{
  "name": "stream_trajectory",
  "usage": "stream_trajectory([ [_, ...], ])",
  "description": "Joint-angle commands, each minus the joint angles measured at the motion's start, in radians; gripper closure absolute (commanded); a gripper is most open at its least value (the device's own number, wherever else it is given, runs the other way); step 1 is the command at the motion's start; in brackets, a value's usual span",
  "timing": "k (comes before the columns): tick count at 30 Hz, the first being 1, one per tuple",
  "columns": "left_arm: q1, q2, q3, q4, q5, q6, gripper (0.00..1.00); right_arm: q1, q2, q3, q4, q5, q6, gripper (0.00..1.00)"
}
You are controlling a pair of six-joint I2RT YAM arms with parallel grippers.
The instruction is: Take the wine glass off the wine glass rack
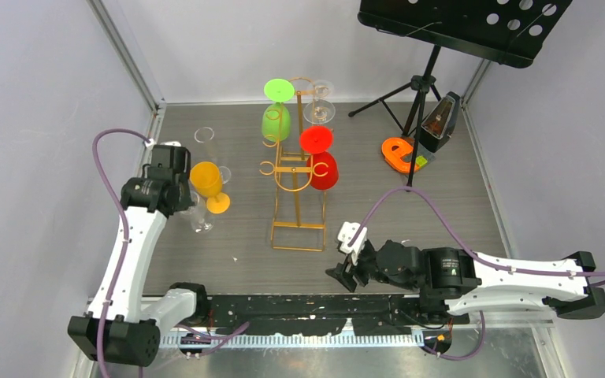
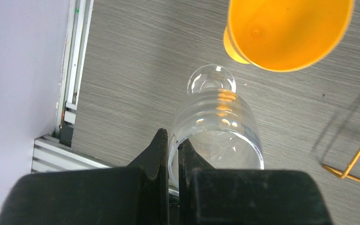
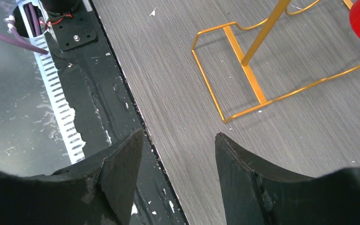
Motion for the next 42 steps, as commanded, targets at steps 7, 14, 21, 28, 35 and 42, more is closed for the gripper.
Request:
stream_trajectory([
  [7,0.186,0.131,0.108,0.049,0.036,-0.023,1.0,-0.005,-0.026,-0.032,0.111,-0.034,0.078,0.35],
  [14,0.28,0.216,0.176,0.06,0.085,-0.067,1.0,-0.007,-0.073,-0.067,0.11,-0.042,0.082,0.35],
  [21,0.355,0.294,0.217,0.085,0.104,-0.097,1.0,-0.007,-0.138,-0.099,0.104,-0.036,0.093,0.33],
  [28,0.373,0.364,0.245,0.114,0.105,-0.14,1.0,-0.008,-0.149,-0.101,0.109,-0.027,0.092,0.32],
  [35,0.379,0.434,0.28,0.118,0.069,-0.155,1.0,-0.009,-0.133,-0.101,0.11,-0.029,0.096,0.32],
  [42,0.384,0.502,0.307,0.115,0.073,-0.16,1.0,-0.01,-0.123,-0.107,0.12,-0.031,0.101,0.31],
])
